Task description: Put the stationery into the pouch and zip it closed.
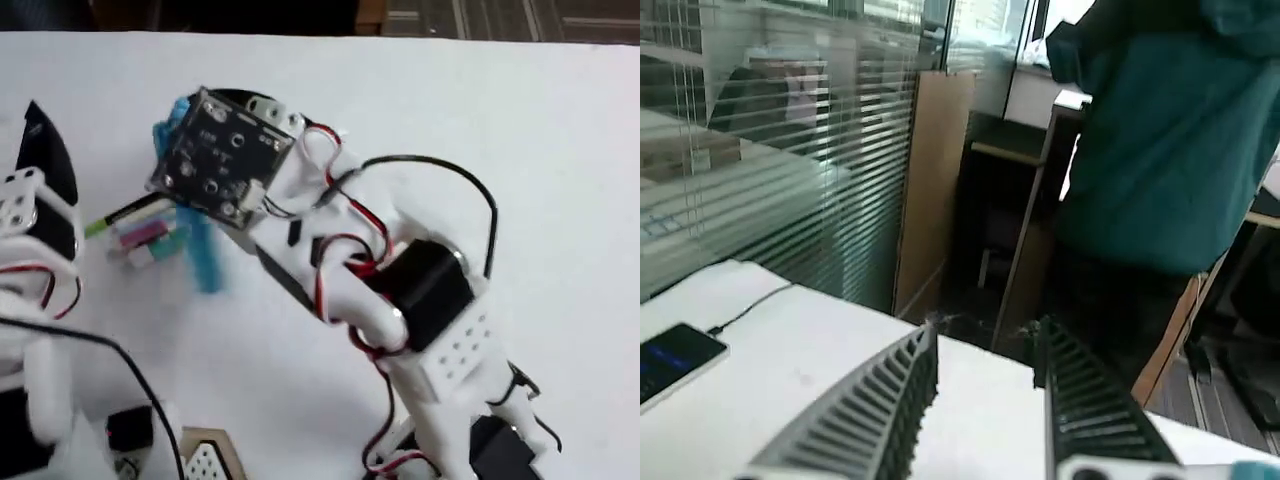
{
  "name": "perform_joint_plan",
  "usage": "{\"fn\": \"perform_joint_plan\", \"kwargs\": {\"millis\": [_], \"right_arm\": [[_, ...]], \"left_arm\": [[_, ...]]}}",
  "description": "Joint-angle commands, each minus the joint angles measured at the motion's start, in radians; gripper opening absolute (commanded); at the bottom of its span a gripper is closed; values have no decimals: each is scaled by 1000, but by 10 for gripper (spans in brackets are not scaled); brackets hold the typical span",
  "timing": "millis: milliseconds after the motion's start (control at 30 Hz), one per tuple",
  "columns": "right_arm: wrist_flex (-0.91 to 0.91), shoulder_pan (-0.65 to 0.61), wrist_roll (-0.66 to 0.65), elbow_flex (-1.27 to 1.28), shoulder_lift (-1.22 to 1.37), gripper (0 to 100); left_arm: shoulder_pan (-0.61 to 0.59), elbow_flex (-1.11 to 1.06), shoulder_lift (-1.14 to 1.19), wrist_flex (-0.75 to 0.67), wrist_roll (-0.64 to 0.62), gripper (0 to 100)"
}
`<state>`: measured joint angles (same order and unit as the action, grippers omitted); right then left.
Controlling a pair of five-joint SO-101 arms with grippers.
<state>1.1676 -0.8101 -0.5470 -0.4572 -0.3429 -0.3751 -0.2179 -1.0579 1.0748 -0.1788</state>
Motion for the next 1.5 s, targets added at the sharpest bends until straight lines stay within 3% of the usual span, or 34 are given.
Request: {"fn": "perform_joint_plan", "kwargs": {"millis": [0, 267, 533, 767, 1067, 1333, 1467], "right_arm": [[-31, 24, 23, -14, 10, 17], [31, 25, 15, 37, 30, 17], [216, 24, 15, 221, 33, 17], [384, 25, 15, 235, 33, 17], [417, 21, 18, 241, 42, 17], [417, 25, 25, 241, 41, 17], [403, 25, 25, 241, 36, 17]], "left_arm": [[-5, 104, -5, 54, -11, 177], [-5, 84, -5, 66, -8, 180], [-5, -23, -5, 60, -6, 181], [-5, -32, -4, 58, -6, 181], [44, -34, 1, 60, -5, 181], [166, 87, 320, 57, -11, 264], [173, 272, 533, 155, -5, 268]]}}
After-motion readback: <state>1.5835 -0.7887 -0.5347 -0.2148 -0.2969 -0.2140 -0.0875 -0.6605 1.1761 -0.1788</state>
